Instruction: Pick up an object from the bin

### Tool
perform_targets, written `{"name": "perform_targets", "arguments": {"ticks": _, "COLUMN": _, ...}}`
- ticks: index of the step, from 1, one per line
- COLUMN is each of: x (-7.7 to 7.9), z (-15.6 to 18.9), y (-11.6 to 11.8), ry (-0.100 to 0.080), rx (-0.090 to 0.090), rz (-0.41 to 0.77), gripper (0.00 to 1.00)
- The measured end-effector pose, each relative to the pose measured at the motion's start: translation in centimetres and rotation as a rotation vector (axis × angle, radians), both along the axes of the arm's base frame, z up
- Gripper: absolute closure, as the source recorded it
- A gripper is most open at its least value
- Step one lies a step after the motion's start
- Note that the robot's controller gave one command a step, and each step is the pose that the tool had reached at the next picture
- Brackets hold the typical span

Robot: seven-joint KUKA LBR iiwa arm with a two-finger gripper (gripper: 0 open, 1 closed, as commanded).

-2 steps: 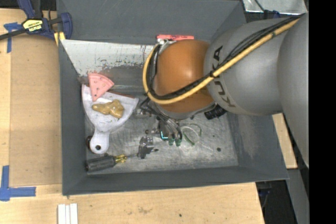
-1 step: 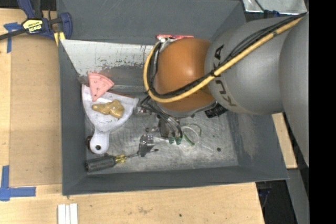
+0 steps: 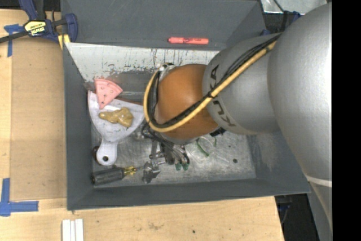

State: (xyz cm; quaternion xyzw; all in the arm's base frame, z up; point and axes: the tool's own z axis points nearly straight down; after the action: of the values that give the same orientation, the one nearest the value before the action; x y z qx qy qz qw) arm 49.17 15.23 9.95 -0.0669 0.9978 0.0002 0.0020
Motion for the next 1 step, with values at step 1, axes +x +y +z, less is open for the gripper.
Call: {"name": "perform_targets", "arguments": {"ticks": 1, "x": -0.51, "z": 0.46, "y": 0.24, "ry": 0.004, "rx": 0.000, "rz": -0.049, "gripper": 0.00}}
